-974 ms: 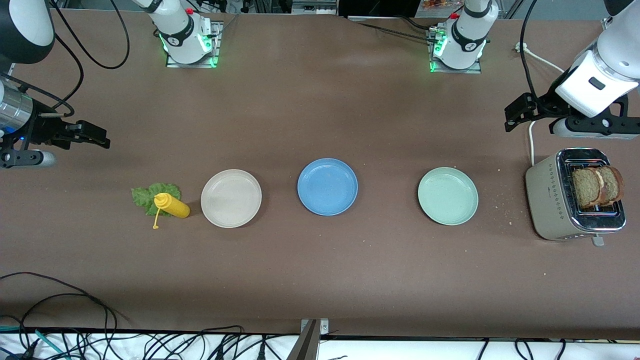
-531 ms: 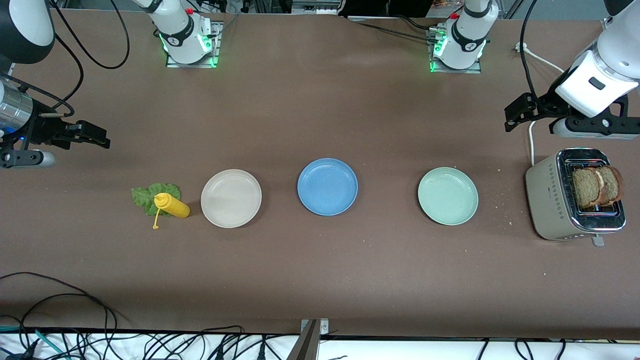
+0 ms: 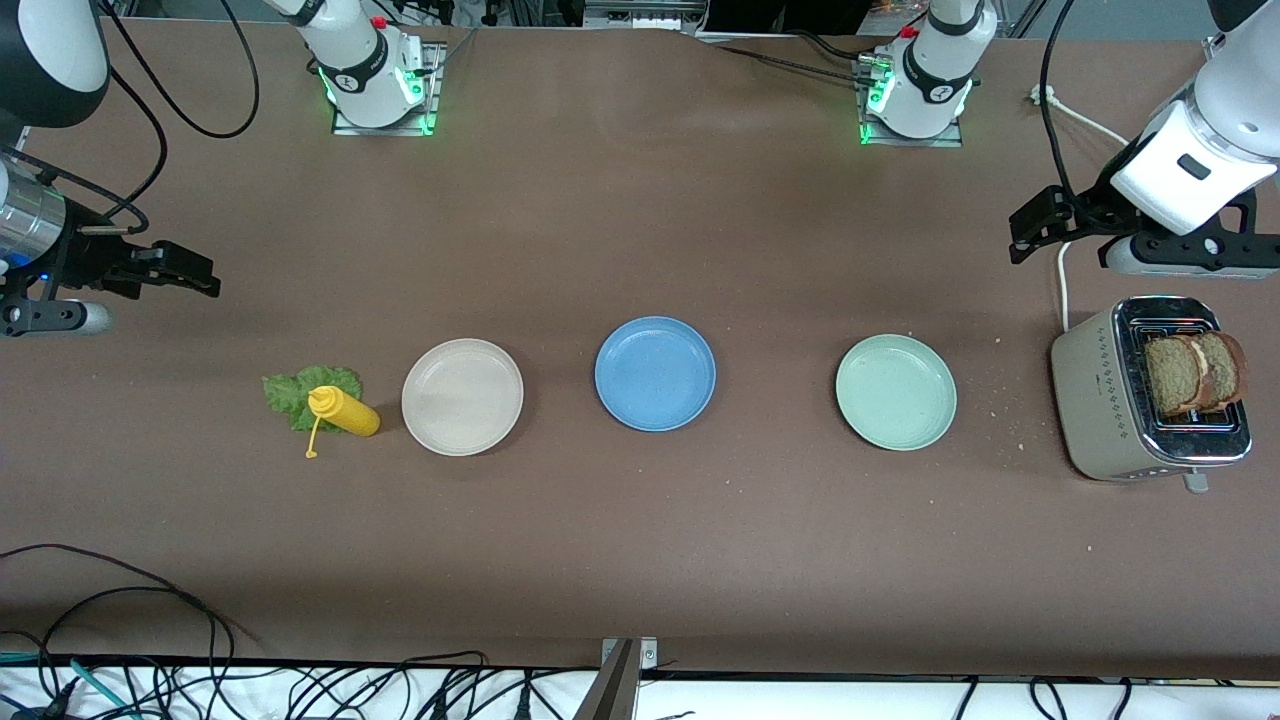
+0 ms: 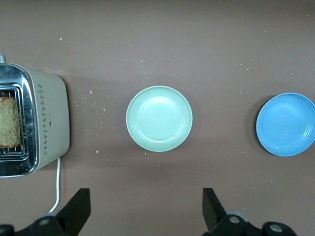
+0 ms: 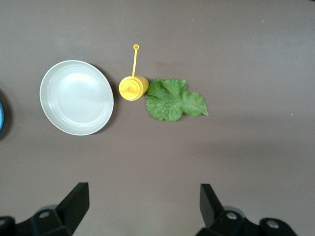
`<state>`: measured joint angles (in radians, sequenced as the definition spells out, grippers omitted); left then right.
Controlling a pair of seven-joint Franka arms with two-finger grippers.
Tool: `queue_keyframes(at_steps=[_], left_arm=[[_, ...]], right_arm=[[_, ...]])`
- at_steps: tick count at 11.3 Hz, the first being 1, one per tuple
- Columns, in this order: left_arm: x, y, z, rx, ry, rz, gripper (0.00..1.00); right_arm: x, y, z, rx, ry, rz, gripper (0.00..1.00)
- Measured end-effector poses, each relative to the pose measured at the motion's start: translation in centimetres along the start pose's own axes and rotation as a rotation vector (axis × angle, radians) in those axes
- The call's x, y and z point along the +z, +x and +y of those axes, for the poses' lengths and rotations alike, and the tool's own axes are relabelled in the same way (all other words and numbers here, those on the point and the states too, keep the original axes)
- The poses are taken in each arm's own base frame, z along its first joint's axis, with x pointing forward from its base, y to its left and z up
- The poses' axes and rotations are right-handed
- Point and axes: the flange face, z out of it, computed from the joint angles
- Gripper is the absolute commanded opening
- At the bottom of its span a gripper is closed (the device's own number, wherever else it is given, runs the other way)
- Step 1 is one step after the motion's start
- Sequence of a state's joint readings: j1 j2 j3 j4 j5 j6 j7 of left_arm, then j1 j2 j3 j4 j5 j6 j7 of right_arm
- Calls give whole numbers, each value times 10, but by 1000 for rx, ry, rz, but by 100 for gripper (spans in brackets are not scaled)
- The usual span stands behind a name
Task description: Make sandwich in blue plate with both arms
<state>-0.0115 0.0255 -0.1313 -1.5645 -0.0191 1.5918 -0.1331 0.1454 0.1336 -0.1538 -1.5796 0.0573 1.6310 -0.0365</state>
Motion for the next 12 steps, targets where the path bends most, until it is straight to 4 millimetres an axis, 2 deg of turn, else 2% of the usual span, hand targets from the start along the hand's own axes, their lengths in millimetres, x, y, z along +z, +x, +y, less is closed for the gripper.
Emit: queue_keyframes(at_steps=[4,12], left_arm=[[0,1,-7,-12,0,-1,100],[0,1,-7,-12,0,-2,100]], right_arm=[[0,0,-2,-3,0,0,100],[0,0,-3,-6,0,0,100]])
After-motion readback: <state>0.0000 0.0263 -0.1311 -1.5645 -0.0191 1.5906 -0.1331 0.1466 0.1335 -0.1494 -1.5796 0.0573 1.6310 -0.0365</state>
